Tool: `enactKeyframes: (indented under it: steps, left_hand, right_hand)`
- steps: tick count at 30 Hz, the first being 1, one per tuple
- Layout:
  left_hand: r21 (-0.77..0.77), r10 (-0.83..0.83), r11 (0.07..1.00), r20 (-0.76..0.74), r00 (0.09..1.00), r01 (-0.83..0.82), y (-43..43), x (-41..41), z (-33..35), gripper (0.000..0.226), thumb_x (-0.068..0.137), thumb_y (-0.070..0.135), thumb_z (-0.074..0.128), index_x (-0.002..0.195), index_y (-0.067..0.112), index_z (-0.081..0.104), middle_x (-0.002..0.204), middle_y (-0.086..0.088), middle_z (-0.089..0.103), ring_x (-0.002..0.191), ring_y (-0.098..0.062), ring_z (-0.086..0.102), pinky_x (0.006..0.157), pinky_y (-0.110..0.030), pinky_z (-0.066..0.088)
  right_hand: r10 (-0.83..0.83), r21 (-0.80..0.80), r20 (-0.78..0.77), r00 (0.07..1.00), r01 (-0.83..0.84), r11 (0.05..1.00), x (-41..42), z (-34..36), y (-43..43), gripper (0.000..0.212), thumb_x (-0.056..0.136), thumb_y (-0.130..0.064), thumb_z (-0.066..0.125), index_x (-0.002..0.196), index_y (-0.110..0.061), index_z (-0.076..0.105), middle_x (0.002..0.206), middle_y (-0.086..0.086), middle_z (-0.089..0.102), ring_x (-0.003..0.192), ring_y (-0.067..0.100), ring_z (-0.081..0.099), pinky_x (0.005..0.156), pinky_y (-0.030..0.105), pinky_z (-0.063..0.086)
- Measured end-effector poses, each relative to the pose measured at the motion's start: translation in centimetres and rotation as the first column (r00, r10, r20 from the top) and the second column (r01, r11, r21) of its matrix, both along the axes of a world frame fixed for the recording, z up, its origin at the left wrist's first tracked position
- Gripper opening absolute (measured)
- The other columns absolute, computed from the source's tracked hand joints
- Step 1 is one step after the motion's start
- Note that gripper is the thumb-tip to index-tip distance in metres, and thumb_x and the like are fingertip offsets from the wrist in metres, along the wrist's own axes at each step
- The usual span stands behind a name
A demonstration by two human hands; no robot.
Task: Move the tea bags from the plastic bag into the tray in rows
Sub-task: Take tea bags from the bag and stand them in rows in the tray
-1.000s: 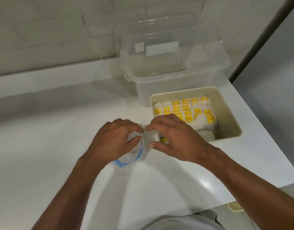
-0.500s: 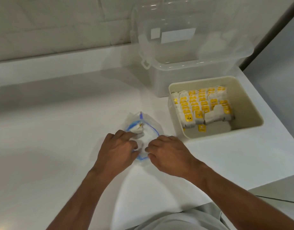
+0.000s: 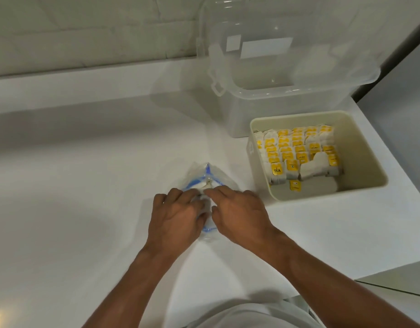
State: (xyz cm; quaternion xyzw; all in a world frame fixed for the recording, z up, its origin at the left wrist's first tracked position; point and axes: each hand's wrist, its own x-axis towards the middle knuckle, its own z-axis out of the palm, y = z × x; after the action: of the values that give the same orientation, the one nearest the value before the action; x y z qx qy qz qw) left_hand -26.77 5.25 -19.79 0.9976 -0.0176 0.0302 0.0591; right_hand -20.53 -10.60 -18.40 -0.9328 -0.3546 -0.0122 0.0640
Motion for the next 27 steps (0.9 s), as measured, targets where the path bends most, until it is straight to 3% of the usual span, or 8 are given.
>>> enactKeyframes:
  steps: [4,7,9,13,16,19,22,27]
  left_hand:
    - [0.041,0.004,0.999,0.008,1.000,-0.004,-0.7,-0.2,-0.1,0.009,0.080,0.038,0.072,0.085,0.032,0.076,0.110,0.004,0.071,0.091,-0.026,0.064,0.071,-0.039,0.046]
    - [0.049,0.049,0.998,0.009,0.999,-0.050,-0.7,-0.6,-0.4,0.025,0.083,0.043,0.053,0.084,0.034,0.076,0.115,0.001,0.069,0.095,-0.026,0.063,0.073,-0.040,0.046]
    - [0.041,0.057,0.997,0.020,0.998,-0.058,-0.7,-0.7,-0.5,0.029,0.083,0.044,0.050,0.087,0.032,0.076,0.117,-0.001,0.069,0.097,-0.026,0.064,0.073,-0.040,0.048]
    - [0.002,0.080,0.997,0.039,0.996,-0.080,-0.7,-0.5,-0.8,0.017,0.078,0.043,0.063,0.082,0.032,0.075,0.112,0.003,0.071,0.093,-0.024,0.064,0.072,-0.038,0.048]
    - [-0.045,0.083,0.996,0.027,0.996,-0.082,-0.5,-0.1,-0.8,0.013,0.075,0.042,0.077,0.075,0.029,0.072,0.088,0.009,0.073,0.083,-0.022,0.065,0.068,-0.035,0.050]
    - [-0.045,0.084,0.996,0.024,0.996,-0.082,-0.6,0.4,-0.4,0.022,0.066,0.038,0.085,0.067,0.028,0.065,0.067,0.009,0.066,0.069,-0.020,0.061,0.061,-0.032,0.047]
    - [-0.023,0.101,0.995,0.028,0.994,-0.101,-1.0,1.1,-0.6,0.031,0.065,0.034,0.087,0.072,0.021,0.060,0.063,0.005,0.064,0.061,-0.022,0.059,0.056,-0.033,0.048]
    - [0.039,0.137,0.990,0.052,0.989,-0.139,-1.3,2.3,-0.7,0.027,0.063,0.022,0.084,0.077,0.018,0.061,0.062,0.002,0.064,0.058,-0.027,0.056,0.054,-0.032,0.037]
  right_hand:
    - [-0.071,-0.061,0.023,0.997,0.073,0.995,0.5,-0.4,1.2,0.056,0.060,-0.037,0.083,0.113,-0.021,0.072,0.093,-0.004,0.073,0.052,0.013,0.065,0.039,0.017,0.039]
    - [-0.084,-0.130,-0.042,0.996,0.078,0.988,0.4,-1.5,1.1,0.052,0.070,-0.037,0.077,0.120,-0.022,0.067,0.105,-0.002,0.070,0.067,0.018,0.069,0.048,0.023,0.047]
    - [-0.094,-0.106,-0.076,0.993,0.086,0.991,0.3,-1.6,0.9,0.045,0.071,-0.034,0.077,0.114,-0.024,0.068,0.104,-0.002,0.068,0.071,0.019,0.069,0.051,0.025,0.048]
    - [-0.094,-0.026,-0.126,0.988,0.091,0.995,0.6,-1.8,0.9,0.037,0.085,-0.033,0.066,0.120,-0.024,0.061,0.108,-0.003,0.067,0.084,0.021,0.069,0.059,0.030,0.050]
    - [-0.073,-0.029,-0.126,0.989,0.070,0.997,1.0,-2.0,1.1,0.044,0.083,-0.040,0.070,0.123,-0.024,0.064,0.112,-0.001,0.069,0.084,0.022,0.071,0.060,0.030,0.053]
    - [-0.076,-0.042,-0.135,0.988,0.071,0.997,1.1,-2.3,1.3,0.031,0.085,-0.043,0.067,0.112,-0.028,0.068,0.110,-0.003,0.067,0.081,0.021,0.070,0.059,0.029,0.051]
    - [-0.112,-0.053,-0.128,0.985,0.105,0.993,1.0,-2.3,1.3,0.022,0.078,-0.043,0.075,0.095,-0.029,0.071,0.095,-0.006,0.068,0.066,0.016,0.068,0.050,0.024,0.048]
    - [-0.106,0.047,-0.153,0.983,0.114,0.992,1.2,-2.0,1.0,0.014,0.080,-0.032,0.075,0.092,-0.026,0.071,0.098,-0.005,0.071,0.066,0.017,0.069,0.049,0.025,0.049]
